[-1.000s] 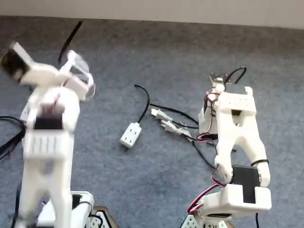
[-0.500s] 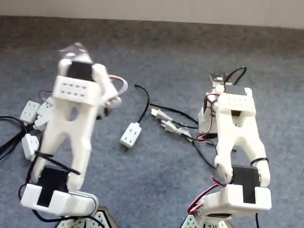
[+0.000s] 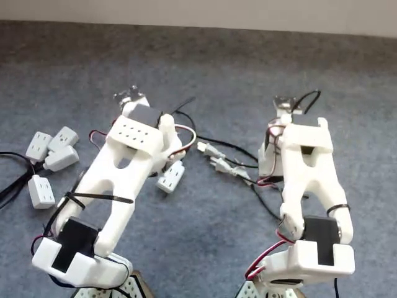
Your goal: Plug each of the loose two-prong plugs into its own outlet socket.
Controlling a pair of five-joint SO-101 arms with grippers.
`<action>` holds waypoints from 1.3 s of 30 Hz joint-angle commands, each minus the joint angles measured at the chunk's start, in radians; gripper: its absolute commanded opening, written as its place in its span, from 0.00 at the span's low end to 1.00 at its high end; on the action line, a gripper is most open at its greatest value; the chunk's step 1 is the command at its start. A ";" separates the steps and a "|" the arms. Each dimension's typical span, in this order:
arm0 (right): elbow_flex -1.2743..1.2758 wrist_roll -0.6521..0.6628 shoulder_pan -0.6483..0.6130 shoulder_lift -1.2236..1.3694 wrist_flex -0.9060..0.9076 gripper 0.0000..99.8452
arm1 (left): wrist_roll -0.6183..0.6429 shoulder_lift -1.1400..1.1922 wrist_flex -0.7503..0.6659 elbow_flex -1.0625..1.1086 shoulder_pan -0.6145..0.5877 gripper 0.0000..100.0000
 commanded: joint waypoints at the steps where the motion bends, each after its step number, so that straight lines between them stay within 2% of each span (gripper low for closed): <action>1: 0.007 -0.012 0.005 -0.013 -0.038 0.01 | 0.089 -0.015 -0.011 -0.005 0.025 0.01; 6: 0.007 -0.012 0.005 -0.013 -0.038 0.01 | 0.192 -0.005 -0.011 -0.002 0.073 0.01; 11: 0.007 -0.012 0.005 -0.013 -0.038 0.01 | 0.227 -0.002 -0.011 0.001 0.091 0.01; 20: 0.008 -0.012 0.005 -0.013 -0.038 0.01 | 0.230 -0.004 -0.169 0.136 0.087 0.01; 33: 0.008 -0.012 0.005 -0.013 -0.038 0.01 | 0.232 -0.002 -0.169 0.142 0.084 0.01; 39: 0.008 -0.012 0.005 -0.010 -0.038 0.01 | 0.232 -0.002 -0.176 0.154 0.005 0.01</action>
